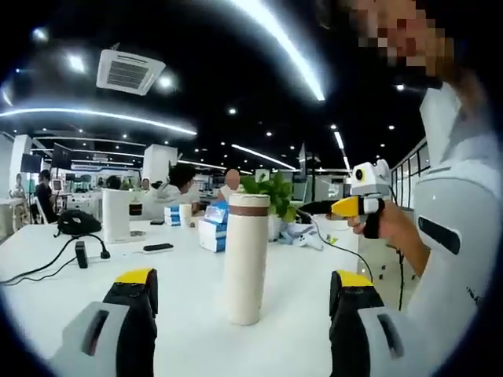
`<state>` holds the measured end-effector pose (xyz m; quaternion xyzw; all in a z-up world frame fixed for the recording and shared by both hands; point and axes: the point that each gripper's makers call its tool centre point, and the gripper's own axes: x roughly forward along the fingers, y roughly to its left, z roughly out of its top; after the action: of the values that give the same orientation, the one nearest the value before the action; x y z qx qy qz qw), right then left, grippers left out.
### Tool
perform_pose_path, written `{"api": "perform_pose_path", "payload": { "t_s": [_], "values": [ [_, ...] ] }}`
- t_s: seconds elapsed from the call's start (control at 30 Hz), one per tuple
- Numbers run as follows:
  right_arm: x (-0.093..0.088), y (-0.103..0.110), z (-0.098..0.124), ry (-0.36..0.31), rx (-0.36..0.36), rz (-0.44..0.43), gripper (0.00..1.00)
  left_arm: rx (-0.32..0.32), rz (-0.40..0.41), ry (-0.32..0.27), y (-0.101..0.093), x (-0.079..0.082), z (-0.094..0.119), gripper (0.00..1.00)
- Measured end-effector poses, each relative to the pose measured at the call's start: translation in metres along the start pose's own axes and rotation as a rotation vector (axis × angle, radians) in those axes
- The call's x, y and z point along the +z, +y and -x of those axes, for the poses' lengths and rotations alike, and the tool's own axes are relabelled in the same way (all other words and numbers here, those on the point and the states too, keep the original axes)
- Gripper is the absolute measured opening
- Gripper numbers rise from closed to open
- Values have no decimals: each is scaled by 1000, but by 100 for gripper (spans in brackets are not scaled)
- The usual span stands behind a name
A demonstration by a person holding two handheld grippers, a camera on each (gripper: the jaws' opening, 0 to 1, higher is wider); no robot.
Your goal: Grasp the water cup twist off the cup lid place the cup lid on the table
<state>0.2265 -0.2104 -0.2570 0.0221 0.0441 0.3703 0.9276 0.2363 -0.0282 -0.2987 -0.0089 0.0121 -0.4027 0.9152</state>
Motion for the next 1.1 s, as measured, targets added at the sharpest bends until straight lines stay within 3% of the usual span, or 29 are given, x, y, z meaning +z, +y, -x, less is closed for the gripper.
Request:
{"api": "perform_pose_path", "payload": {
  "t_s": [0.2, 0.47, 0.57, 0.7, 0.87, 1.03, 1.1],
  "values": [
    [-1, 2, -4, 2, 16, -3, 73, -31, -43, 19, -3, -13, -12, 88],
    [0, 4, -11, 3, 37, 0, 73, -108, -55, -34, -8, -20, -41, 87],
    [-1, 4, -12, 6, 39, -5, 73, -124, -138, -86, -12, -17, -51, 87],
    [-2, 3, -15, 10, 41, -4, 73, -162, -94, -74, -15, -24, -68, 84],
    [-3, 1, -17, 13, 44, -7, 73, -186, -105, -51, -11, -40, -87, 81],
    [-8, -1, -20, 20, 40, -13, 73, -237, -123, -62, -22, -49, -100, 82],
    [-9, -2, -21, 22, 39, -17, 73, -254, -97, -16, -24, -59, -104, 83]
  ]
}}
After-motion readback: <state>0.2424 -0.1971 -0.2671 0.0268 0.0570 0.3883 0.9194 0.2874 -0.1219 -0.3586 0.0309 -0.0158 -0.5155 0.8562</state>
